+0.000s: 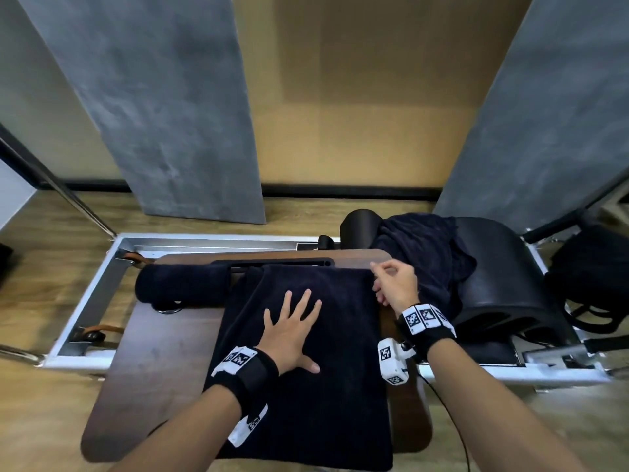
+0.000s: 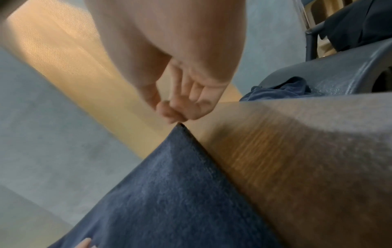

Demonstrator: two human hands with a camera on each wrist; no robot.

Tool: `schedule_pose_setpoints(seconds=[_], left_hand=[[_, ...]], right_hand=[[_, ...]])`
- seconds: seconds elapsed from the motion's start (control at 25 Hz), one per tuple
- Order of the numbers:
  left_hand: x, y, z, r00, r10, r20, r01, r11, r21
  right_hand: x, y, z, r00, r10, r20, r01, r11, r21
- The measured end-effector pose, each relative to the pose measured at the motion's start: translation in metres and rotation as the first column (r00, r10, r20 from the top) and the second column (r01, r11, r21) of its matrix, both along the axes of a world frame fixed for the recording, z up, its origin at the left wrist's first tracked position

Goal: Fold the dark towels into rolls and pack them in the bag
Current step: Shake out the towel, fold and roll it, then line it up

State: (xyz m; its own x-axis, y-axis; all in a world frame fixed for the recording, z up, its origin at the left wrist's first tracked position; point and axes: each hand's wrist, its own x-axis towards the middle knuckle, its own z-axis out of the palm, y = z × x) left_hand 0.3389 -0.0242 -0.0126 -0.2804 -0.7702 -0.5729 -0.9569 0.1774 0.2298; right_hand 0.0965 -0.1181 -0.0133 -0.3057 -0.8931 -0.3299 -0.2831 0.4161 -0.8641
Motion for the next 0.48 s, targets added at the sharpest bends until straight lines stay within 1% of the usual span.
schedule_pose_setpoints(seconds=[0.04, 0.08, 0.16, 0.24, 0.32, 0.36, 0.44, 0.48], left_hand=[[0.000, 0.000, 0.001, 1.000, 0.000, -0.001, 0.000, 1.000, -0.002], [0.001, 0.000, 0.002, 1.000, 0.001, -0.004, -0.001, 1.000, -0.004], [0.003, 0.000, 0.004, 1.000, 0.001, -0.016, -0.002, 1.000, -0.013], [0.006, 0.007, 0.004, 1.000, -0.007, -0.029, 0.006, 0.999, -0.052], [0.014, 0.024, 0.001, 0.999, -0.035, -0.036, 0.029, 0.987, -0.160], [0.020, 0.036, -0.002, 0.998, -0.053, -0.036, 0.042, 0.968, -0.247], [0.035, 0.065, -0.008, 0.997, -0.079, -0.025, 0.060, 0.898, -0.436], [0.043, 0.079, -0.012, 0.995, -0.083, -0.047, 0.049, 0.867, -0.495]], right_hand=[[0.003, 0.004, 0.000, 0.992, 0.096, 0.080, -0.098, 0.995, 0.020], [0.006, 0.010, -0.001, 0.976, 0.175, 0.130, -0.182, 0.982, 0.042], [0.011, 0.025, -0.001, 0.943, 0.294, 0.158, -0.310, 0.947, 0.085], [0.015, 0.044, 0.000, 0.922, 0.359, 0.146, -0.374, 0.923, 0.087], [0.019, 0.068, 0.001, 0.918, 0.389, 0.080, -0.392, 0.920, 0.025], [0.020, 0.082, 0.002, 0.916, 0.399, 0.033, -0.399, 0.917, -0.009], [0.024, 0.111, 0.004, 0.901, 0.431, -0.053, -0.433, 0.900, -0.039], [0.026, 0.126, 0.005, 0.882, 0.462, -0.090, -0.467, 0.883, -0.040]])
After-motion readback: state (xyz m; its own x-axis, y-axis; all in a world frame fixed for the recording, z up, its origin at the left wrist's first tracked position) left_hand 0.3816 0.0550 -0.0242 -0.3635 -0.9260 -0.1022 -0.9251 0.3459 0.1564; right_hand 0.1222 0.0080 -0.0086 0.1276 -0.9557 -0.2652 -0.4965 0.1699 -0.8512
